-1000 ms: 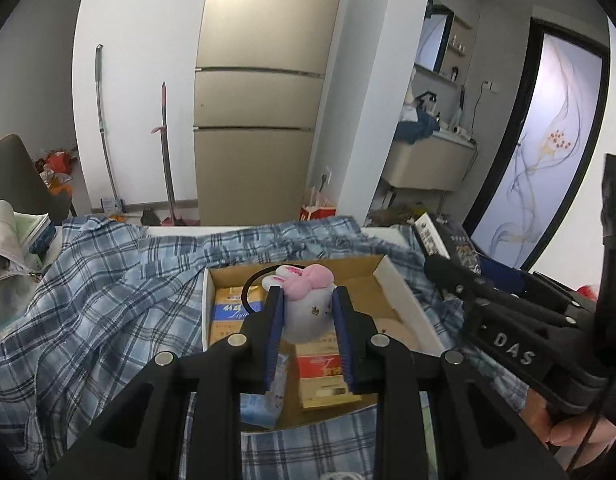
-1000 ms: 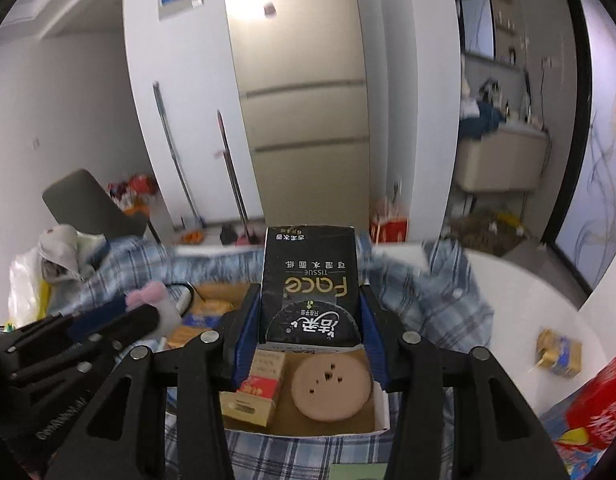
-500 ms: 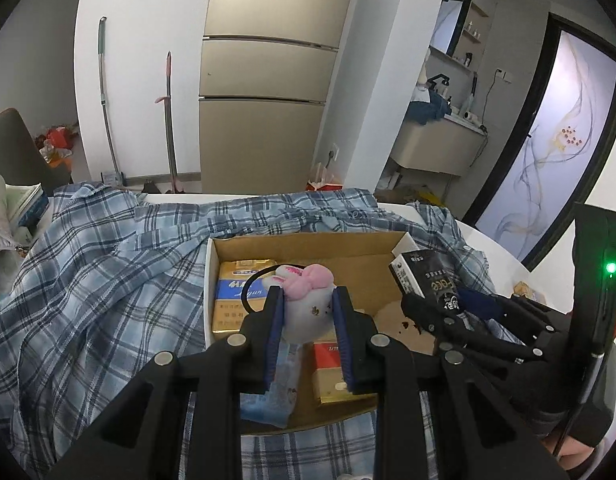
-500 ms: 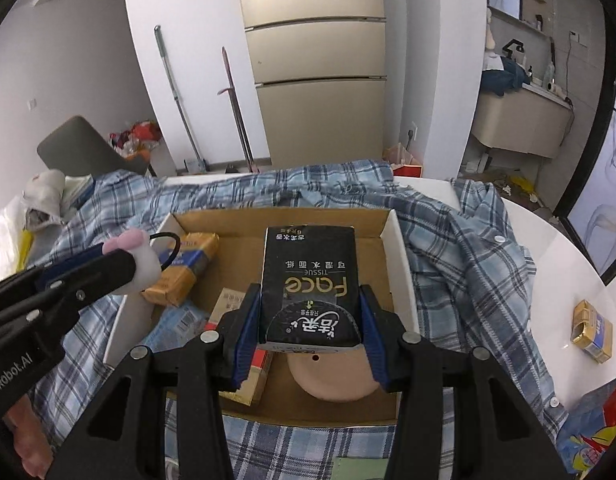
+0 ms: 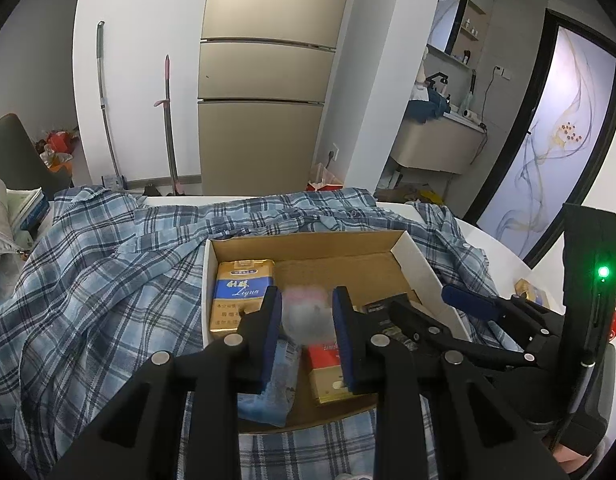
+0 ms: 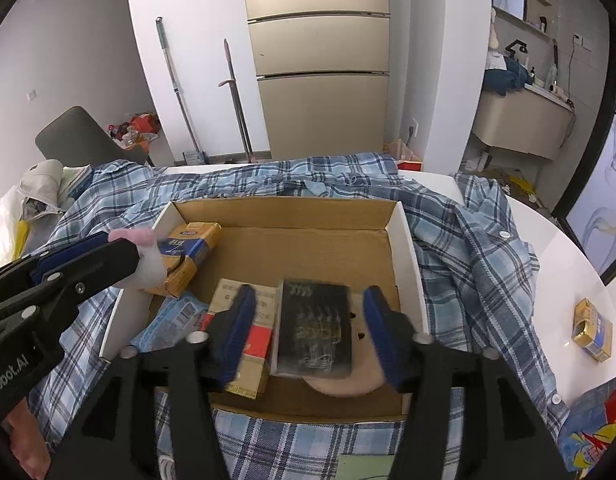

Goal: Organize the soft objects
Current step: 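Carry the plush toy and tissue pack into the white box and open both grippers, then withdraw both grippers from the box toward the cable and green pad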

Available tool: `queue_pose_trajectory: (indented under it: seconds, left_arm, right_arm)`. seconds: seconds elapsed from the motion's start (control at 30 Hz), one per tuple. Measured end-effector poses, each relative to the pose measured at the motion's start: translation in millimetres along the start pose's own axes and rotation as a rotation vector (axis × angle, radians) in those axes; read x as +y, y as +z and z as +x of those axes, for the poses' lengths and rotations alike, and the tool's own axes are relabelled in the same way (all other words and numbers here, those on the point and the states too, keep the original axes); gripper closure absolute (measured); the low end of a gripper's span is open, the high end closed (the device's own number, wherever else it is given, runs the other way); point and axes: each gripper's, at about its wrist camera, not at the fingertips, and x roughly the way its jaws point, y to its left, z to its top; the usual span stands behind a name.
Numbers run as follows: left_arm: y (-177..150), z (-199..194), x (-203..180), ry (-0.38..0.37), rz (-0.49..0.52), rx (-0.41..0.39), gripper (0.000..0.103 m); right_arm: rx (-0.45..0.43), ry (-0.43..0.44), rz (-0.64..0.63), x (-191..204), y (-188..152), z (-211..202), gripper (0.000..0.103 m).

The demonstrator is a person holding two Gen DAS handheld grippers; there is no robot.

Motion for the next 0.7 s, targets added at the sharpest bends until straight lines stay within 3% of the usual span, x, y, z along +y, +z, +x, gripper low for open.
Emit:
queue_pose_trajectory:
  seconds: [0.03,0.07,0.1,0.17,0.7]
  left_arm:
    - [0.0,-0.4,0.8,-0.002,-0.008,0.001,0.073]
    - [0.3,-0.9,2.1,-0.007,-0.018,0.000,0.065]
    - [0.5,-2.0,3.0,-0.011,-0.024,-0.005,0.047]
    - [0.7,-6.9,4.2,-0.011,-0.035,-0.038,0.024]
    - [10.1,-52.9,-13.0,-0.010,0.015,-0.170,0.023]
  right_arm:
    - [-0.003,-0.002,0.003,-0.4,0.5,-0.1,0.045]
    - [-0.003,-0.004,0.006,-1.0,0.6,-0.3,0.045]
    - [-0.005,-0.007,0.010,-2.0,1.0,-0.7,0.045]
    - [-0.009,-0.008,0.023,-4.3,1.5,-1.8,0.044]
    - [-0.069,-0.048,0.019,-7.1,8.0,-22.8,0.040]
